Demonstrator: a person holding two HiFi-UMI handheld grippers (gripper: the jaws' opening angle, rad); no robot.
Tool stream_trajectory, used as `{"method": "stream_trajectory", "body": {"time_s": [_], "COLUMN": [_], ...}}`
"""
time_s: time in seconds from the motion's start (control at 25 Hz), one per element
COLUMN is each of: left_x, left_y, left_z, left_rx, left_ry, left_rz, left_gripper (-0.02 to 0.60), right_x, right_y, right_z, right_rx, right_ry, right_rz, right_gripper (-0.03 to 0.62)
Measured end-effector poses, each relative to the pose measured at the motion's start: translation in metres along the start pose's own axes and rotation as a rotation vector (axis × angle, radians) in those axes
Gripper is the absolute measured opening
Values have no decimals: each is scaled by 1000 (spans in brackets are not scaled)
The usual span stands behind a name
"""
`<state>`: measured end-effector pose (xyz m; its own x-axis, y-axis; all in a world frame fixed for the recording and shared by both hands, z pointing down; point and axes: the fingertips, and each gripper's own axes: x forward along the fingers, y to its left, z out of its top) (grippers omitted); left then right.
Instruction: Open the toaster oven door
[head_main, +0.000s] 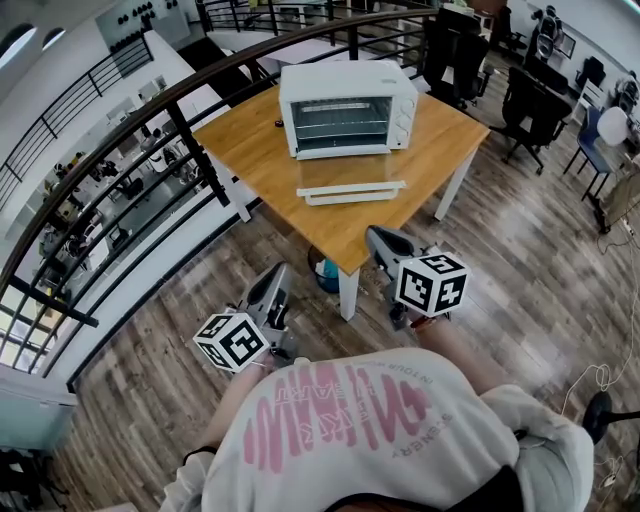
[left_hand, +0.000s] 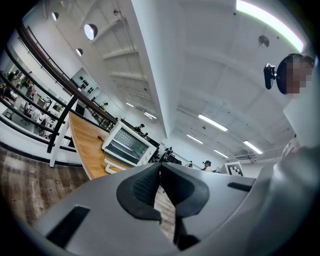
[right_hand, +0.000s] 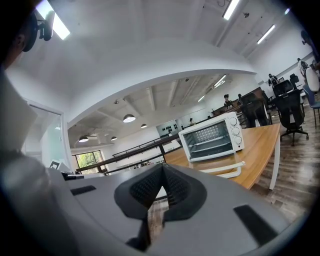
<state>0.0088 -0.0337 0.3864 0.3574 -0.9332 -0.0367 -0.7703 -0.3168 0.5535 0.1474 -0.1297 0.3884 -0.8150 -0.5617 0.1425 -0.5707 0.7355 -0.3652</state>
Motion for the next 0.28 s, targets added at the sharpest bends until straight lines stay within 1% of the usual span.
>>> {"method": "stream_trajectory", "body": {"time_s": [0.28], "left_x": [10], "left_y": [5], "left_z": [5], "left_rx": [7], "left_ry": [-11], "left_rz": [-10], "left_gripper": [23], "right_x": [10], "right_y": [-5], "right_z": [0], "right_rx": [-2], "right_ry": [2], "right_rz": [4], "right_gripper": [3]}}
